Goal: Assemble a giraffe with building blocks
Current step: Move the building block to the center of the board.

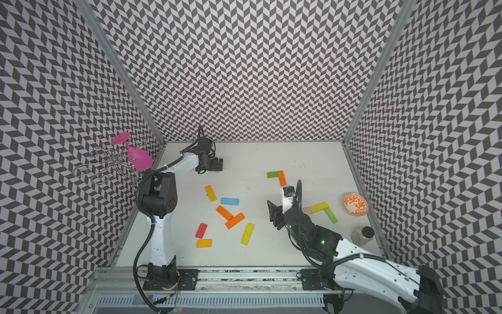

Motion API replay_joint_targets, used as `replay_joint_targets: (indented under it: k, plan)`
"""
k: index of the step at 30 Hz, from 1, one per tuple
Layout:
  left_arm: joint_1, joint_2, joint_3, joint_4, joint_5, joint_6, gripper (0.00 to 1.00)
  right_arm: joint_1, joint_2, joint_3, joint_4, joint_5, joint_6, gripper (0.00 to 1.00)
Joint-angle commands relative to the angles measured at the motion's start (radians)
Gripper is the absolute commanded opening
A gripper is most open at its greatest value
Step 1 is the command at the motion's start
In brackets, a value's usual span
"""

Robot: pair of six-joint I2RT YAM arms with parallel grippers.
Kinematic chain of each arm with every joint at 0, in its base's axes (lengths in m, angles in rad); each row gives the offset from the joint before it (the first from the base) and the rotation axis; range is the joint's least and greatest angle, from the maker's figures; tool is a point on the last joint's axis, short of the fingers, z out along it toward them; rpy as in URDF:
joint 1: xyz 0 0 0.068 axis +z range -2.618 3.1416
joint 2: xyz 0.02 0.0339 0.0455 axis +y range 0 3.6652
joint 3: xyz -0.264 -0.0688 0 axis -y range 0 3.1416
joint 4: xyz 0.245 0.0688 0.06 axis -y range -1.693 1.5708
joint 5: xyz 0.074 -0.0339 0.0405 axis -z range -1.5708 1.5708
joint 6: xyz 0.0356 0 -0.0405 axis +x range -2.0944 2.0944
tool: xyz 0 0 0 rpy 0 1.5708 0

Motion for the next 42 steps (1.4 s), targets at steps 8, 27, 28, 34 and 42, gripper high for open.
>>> replay_joint_targets:
  k: [8, 27, 28, 34, 42]
  plan:
    - [0.008, 0.127, 0.121, -0.122, 0.08, 0.122, 0.93, -0.013, 0.0, 0.005, 0.027, 0.018, -0.024, 0.68]
    - [-0.016, 0.155, 0.165, -0.211, -0.008, 0.123, 0.49, -0.018, 0.02, 0.008, 0.054, -0.013, -0.02, 0.67]
    - [-0.018, 0.144, 0.152, -0.214, -0.016, 0.112, 0.48, -0.017, 0.02, 0.009, 0.055, -0.014, -0.017, 0.67]
    - [-0.041, -0.011, -0.111, -0.132, -0.021, 0.029, 0.5, -0.017, 0.027, 0.016, 0.061, -0.027, -0.009, 0.67]
    - [-0.069, -0.095, -0.305, -0.054, 0.017, -0.05, 0.6, -0.018, 0.045, 0.018, 0.063, -0.054, -0.001, 0.67]
